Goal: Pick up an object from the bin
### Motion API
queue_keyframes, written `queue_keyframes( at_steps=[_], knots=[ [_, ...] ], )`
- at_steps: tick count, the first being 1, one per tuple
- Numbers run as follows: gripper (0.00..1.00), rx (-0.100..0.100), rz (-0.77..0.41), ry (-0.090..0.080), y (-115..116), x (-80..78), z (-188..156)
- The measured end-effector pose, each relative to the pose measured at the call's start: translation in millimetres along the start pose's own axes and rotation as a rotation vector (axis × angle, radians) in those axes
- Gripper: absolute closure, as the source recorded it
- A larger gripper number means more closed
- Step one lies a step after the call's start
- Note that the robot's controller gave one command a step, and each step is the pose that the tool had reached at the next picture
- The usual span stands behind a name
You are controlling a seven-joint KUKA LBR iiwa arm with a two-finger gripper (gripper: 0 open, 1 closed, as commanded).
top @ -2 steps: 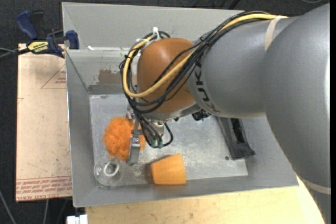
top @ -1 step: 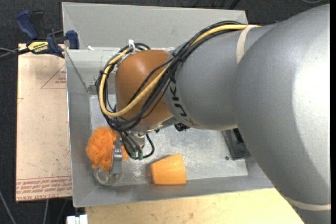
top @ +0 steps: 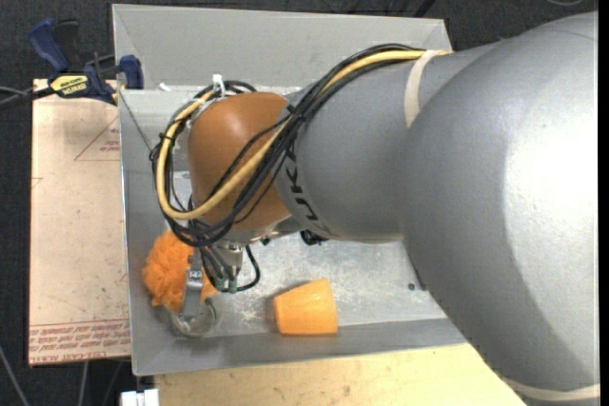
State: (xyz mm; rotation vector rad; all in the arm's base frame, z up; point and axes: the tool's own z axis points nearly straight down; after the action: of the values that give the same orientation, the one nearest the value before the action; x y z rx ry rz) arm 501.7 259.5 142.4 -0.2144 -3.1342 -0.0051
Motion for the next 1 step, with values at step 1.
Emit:
queue_keyframes(
  at_steps=[1],
  knots=[
    [0.0,0.0,-0.349,-0.002,-7.4,10.8,40.3]
  ],
)
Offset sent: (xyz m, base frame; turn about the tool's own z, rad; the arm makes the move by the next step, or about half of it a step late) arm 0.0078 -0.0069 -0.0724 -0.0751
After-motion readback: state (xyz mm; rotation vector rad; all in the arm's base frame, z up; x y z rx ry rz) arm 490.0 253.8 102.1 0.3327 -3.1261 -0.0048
